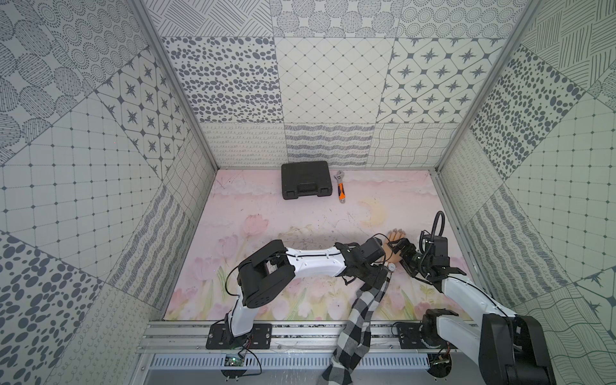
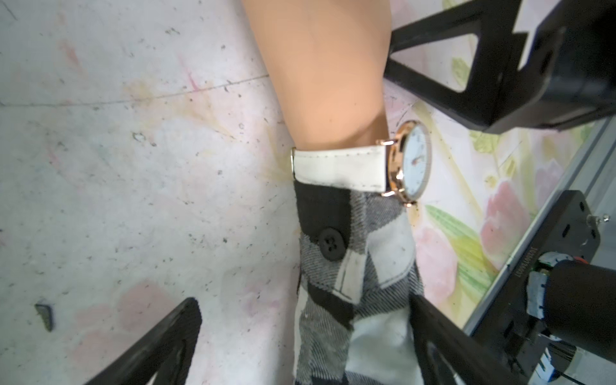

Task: Take off the watch
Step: Adjust the hand at the center of the board.

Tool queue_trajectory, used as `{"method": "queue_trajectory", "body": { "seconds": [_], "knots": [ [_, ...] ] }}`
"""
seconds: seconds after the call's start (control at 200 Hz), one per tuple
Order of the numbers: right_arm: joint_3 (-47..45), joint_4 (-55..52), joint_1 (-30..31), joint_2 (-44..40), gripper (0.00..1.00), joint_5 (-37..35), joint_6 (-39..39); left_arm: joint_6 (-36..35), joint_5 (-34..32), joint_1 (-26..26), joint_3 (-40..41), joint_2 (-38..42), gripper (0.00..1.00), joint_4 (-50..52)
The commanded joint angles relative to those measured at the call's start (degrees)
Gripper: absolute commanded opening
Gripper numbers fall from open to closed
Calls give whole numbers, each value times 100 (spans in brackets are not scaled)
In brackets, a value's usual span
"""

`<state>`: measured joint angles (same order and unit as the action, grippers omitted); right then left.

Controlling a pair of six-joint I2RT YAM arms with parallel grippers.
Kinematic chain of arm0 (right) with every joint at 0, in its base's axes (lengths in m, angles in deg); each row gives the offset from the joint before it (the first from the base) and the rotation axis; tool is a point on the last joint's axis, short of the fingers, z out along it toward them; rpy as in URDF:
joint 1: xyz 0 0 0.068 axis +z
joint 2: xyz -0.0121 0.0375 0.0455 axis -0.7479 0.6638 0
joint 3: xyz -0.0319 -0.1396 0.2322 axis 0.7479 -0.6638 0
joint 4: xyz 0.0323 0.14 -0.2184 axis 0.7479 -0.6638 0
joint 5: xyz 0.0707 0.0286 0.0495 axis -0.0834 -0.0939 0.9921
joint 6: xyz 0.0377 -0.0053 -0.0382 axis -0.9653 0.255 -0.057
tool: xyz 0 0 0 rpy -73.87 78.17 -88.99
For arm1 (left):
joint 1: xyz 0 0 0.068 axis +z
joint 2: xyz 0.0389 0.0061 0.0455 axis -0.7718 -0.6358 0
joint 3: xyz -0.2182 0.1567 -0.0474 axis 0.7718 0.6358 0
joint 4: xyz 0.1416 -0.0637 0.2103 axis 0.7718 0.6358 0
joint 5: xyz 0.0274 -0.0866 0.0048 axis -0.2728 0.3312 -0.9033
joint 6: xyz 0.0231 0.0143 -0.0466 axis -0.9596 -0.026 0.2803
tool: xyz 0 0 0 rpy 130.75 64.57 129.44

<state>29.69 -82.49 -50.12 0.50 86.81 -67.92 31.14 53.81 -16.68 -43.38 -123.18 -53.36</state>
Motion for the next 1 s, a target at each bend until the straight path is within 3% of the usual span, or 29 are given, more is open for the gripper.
{"method": "queue_trajectory", "body": {
  "seconds": [0.0,0.255,0.365,0.68,0.89,0.995],
  "knots": [
    [-156,441,-29,360,98,162,80,136,-198,183,274,22,98,-8],
    [-318,1341,-26,689,98,498,37,218,-207,377,505,-41,96,-84],
    [-314,1499,-30,737,93,596,23,257,-145,452,611,-52,96,-171],
    [-49,1551,-28,1114,64,745,104,252,-74,515,798,58,95,-328],
    [185,1336,-22,1140,32,902,195,246,-136,528,868,436,96,-245],
    [415,841,0,881,27,926,316,266,-284,591,928,796,96,-81]
  ]
}}
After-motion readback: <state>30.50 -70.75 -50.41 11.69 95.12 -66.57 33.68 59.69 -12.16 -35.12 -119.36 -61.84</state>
